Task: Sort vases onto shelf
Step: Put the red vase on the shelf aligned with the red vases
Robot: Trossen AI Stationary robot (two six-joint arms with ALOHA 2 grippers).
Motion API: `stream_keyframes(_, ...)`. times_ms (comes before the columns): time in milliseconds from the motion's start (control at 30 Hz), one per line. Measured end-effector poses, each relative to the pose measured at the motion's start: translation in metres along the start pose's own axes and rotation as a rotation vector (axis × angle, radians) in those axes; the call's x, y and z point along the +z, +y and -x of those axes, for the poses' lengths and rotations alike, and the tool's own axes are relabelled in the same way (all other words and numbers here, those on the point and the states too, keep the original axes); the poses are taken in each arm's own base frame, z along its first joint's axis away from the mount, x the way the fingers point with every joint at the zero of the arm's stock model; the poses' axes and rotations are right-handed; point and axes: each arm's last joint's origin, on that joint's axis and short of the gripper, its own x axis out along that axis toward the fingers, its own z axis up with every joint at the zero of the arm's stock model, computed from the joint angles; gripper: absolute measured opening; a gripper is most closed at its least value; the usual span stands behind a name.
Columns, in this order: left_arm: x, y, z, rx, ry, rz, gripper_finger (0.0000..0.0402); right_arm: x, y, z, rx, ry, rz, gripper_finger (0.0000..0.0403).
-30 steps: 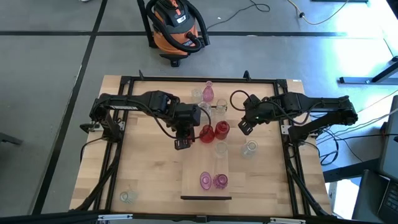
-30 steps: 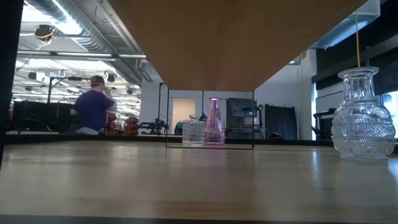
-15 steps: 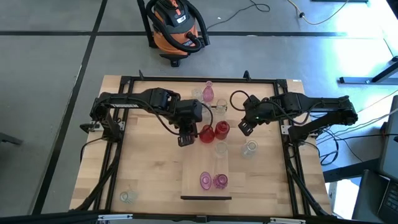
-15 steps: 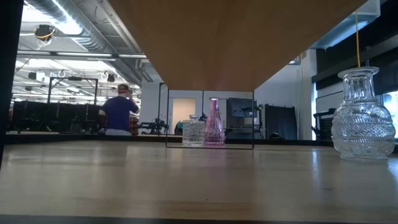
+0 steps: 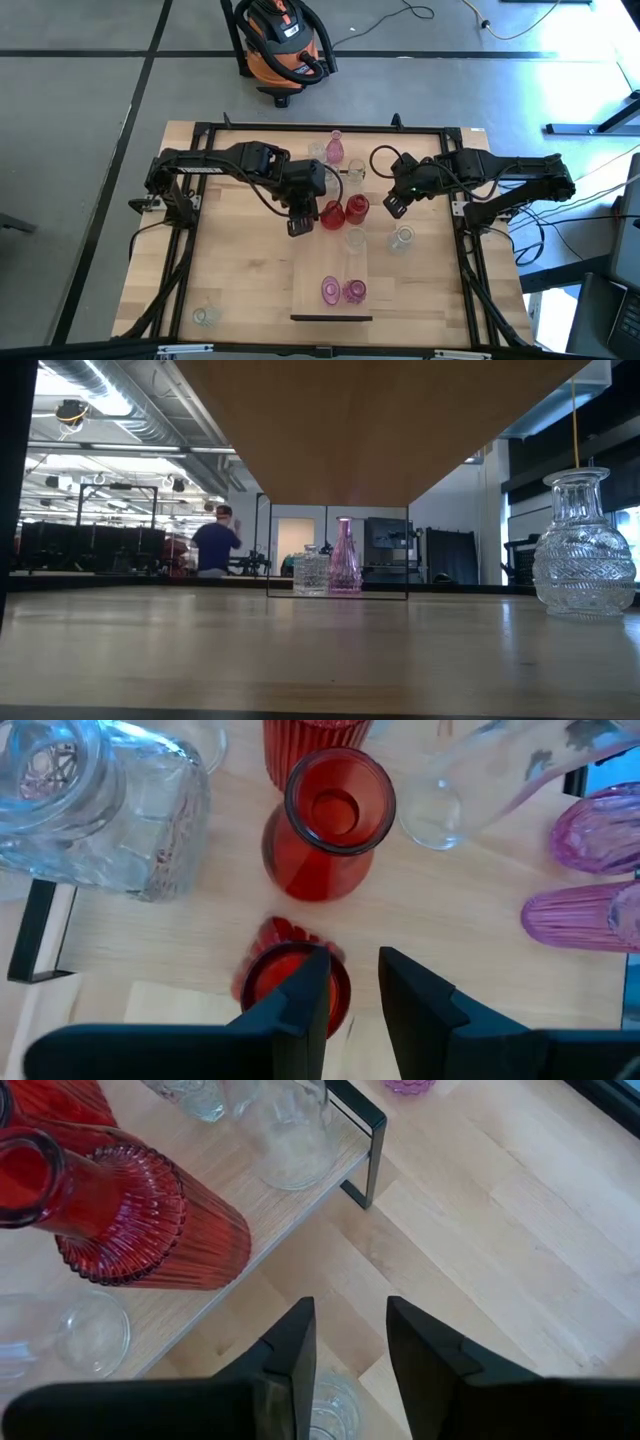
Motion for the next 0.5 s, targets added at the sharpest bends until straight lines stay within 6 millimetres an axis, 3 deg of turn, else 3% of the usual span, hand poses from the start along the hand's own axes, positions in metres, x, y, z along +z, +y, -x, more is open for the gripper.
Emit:
stream_keyframes(200,0.007,-0.002,0.031,0.008,-0.102,0.007,0.0081,0.000,0.000,0.000,0.002,0.002,0.000,0.0108)
stream_keyframes(333,0.002,0.001,0.049,0.083,-0.090,0.067,0.0081,0.000,0.000,0.000,0.003,0.003,0.000,0.0108)
stream_keyframes(433,-0.011,0.008,0.048,0.187,0.023,0.138,0.0081,0.000,0.000,0.000,0.003,0.003,0.000,0.0108)
stream_keyframes(500,-0.011,0.008,0.037,0.201,0.029,0.134,0.0078,0.000,0.000,0.000,0.003,0.003,0.000,0.0108)
